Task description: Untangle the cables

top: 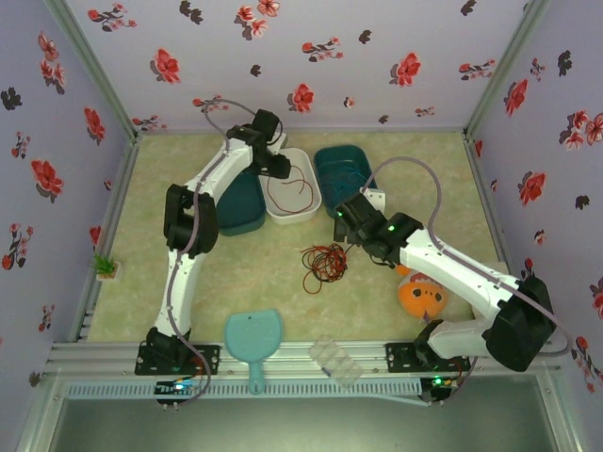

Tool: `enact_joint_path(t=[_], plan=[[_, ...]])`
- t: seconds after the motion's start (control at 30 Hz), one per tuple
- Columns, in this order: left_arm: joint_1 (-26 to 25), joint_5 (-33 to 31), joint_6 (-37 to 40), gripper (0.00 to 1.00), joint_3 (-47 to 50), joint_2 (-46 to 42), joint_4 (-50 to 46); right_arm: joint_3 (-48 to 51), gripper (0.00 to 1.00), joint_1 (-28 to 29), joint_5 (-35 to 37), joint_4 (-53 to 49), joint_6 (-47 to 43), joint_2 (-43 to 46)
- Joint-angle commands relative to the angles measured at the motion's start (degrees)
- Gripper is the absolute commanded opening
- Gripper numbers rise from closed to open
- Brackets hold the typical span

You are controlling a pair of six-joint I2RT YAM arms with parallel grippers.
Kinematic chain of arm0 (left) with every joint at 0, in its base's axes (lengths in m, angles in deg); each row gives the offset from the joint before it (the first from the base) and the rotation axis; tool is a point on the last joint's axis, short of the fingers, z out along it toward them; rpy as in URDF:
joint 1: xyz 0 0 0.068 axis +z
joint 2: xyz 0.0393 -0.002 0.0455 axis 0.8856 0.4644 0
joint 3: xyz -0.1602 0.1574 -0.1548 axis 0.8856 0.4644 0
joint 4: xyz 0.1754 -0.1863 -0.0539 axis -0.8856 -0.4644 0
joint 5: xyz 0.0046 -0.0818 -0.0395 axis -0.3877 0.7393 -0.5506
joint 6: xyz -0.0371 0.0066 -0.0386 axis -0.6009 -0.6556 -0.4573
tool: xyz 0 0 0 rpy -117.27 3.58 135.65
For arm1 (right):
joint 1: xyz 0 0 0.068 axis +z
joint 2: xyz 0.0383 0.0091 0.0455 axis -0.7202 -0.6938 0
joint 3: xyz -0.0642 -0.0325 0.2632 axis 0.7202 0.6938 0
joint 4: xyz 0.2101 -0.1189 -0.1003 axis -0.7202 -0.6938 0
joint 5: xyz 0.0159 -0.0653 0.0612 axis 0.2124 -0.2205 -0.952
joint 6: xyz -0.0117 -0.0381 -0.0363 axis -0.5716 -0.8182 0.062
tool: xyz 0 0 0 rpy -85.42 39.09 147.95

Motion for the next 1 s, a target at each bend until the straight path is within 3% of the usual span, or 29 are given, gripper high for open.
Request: enact_joint_path(t=[0.0,0.33,0.43,0.63,0.8,0.97], plan=[[-0.3,-1.1,0.6,0.54,-2.1,-2.6,-1.1,-1.9,0.99,0.0,0.7,-1.4,0.2,-0.4],[-1.3,-3.3,-0.3,0.72,2.4,-11.0,1.7,-0.1,0.99,0.0,-0.6,-0.7,0.3,1.0],[-2.6,-3.3,-0.8,0.79,7.3,-15.8,4.0,0.5,0.99,0.0,-1.7,-0.2,0.1,1.3],[-5.9,-3.7,-4.3,0.98,25.7,-29.2,13.4,2.7,0.86,0.0,-5.3,2.9,0.4,2.1],[-9.7,-3.1,-5.7,0.97,42.6,-41.0,22.7,4.0,0.83,-0.1,-5.8,4.1,1.7,2.3],[-14.8,0.1,-8.0,0.88,59.8,-49.8,33.6,4.7,0.83,-0.2,-5.9,5.1,2.1,1.2]])
